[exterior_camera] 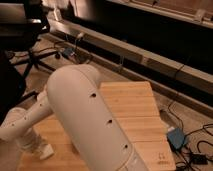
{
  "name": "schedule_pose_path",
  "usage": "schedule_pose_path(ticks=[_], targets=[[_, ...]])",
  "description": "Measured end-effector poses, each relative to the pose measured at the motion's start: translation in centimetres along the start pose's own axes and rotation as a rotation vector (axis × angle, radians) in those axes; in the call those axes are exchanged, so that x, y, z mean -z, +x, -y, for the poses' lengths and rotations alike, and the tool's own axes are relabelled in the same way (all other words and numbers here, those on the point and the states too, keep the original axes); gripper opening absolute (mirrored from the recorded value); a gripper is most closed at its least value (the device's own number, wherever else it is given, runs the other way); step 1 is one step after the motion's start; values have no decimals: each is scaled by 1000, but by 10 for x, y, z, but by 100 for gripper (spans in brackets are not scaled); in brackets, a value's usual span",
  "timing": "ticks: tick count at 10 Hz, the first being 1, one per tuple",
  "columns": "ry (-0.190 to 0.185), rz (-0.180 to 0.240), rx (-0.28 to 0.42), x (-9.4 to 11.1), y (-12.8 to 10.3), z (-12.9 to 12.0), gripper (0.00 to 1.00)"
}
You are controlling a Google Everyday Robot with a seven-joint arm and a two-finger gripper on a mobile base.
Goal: Wipe the white sponge on the table
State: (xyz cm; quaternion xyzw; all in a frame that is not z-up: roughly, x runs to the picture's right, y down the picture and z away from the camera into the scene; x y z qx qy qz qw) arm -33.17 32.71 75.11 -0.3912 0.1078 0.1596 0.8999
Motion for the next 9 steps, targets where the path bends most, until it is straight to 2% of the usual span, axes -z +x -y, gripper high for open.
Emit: schedule_pose_path(ticks=[3, 5, 7, 9], targets=[[18, -19, -105, -4, 32, 35, 22], [26, -25, -230, -6, 60, 71, 22], [47, -13, -330, -3, 78, 108, 22], [76, 22, -429, 6, 76, 152, 22]])
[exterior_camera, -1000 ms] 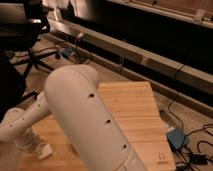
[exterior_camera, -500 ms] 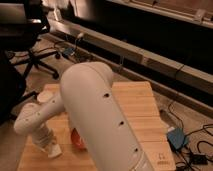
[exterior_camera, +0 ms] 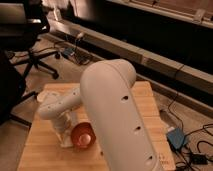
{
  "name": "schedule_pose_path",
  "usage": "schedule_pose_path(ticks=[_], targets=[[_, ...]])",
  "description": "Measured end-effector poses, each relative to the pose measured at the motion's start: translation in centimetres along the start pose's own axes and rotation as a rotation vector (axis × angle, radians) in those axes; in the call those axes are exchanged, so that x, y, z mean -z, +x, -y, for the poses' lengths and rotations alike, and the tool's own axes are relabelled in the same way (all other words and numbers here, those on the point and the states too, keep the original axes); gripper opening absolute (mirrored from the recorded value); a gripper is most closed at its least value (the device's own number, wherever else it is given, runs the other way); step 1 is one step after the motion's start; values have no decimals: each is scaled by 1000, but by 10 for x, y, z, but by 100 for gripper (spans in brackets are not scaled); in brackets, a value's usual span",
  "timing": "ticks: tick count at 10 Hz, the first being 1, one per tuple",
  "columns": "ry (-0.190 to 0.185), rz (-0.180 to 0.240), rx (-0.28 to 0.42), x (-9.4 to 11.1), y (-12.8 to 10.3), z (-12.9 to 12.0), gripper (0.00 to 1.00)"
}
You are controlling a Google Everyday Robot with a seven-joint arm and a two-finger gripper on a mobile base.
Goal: Wipe the white sponge on the table
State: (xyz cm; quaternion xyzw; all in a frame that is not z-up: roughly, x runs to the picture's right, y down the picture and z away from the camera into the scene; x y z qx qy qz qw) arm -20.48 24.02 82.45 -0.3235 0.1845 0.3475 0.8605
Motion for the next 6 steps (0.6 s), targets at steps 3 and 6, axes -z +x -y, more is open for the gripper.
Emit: schedule_pose_path(ticks=[3, 6], targets=[[26, 54, -79, 11, -47, 34, 22], [49, 47, -53, 4, -90, 21, 22]])
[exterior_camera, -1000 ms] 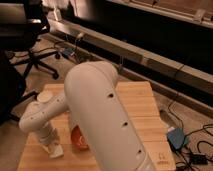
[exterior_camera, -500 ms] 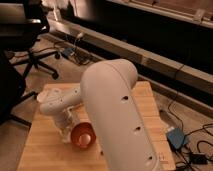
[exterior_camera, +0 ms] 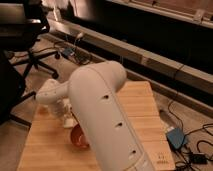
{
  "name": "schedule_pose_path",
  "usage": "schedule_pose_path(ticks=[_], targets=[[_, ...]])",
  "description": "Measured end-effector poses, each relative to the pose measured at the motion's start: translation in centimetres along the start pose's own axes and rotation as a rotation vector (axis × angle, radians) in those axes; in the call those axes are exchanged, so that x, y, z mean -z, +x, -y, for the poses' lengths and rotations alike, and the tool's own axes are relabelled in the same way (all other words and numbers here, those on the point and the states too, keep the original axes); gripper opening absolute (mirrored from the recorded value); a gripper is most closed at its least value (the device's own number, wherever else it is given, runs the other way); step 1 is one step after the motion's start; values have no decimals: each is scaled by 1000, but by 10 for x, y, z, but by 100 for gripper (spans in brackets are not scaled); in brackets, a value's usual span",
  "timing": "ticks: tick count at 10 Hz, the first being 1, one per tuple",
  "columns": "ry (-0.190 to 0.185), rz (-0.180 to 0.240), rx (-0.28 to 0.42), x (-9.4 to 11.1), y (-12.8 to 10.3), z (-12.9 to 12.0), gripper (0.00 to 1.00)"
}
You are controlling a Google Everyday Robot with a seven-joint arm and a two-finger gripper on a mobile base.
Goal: Wipe the white sponge on the table
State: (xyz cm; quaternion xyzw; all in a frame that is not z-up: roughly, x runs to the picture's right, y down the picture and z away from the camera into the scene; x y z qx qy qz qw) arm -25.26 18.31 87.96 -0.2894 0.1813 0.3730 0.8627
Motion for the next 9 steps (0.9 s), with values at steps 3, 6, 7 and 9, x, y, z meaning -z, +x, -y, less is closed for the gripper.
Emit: schedule_pose_path(ticks=[3, 6, 7, 9], targets=[[0, 6, 66, -1, -31, -39, 22], [-41, 0, 151, 1, -36, -92, 22], [-59, 0, 177, 5, -31, -106, 22], [-115, -1, 243, 16, -9, -138, 22]])
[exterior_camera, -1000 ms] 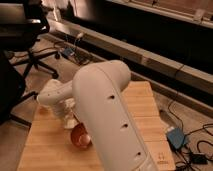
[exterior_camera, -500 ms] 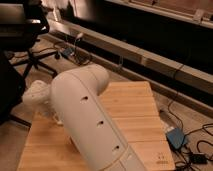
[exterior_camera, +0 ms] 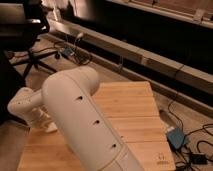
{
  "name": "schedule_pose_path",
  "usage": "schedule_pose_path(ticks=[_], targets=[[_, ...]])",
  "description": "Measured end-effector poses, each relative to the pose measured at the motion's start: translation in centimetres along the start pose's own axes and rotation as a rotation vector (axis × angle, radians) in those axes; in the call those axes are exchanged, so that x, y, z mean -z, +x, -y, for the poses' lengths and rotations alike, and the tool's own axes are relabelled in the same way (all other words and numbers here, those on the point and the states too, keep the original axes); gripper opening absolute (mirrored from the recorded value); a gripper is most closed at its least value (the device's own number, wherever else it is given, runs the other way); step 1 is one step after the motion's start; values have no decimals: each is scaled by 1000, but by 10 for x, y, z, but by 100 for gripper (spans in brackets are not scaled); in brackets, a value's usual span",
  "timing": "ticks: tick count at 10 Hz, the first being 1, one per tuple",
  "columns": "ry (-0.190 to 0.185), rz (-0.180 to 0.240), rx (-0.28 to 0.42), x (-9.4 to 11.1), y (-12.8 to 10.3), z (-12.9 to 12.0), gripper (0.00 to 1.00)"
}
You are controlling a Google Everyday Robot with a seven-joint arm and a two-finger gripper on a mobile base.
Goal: Wipe the white sponge on the table
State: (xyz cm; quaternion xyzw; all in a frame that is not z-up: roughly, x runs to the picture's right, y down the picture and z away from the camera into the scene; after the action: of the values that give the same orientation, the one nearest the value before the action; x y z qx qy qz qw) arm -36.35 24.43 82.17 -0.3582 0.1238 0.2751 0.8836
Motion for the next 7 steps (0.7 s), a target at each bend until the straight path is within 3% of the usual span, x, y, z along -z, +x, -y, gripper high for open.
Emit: schedule_pose_path(ticks=[3, 7], targets=[[-59, 7, 62, 13, 18, -31, 22], [-65, -34, 155, 5, 53, -54, 22]])
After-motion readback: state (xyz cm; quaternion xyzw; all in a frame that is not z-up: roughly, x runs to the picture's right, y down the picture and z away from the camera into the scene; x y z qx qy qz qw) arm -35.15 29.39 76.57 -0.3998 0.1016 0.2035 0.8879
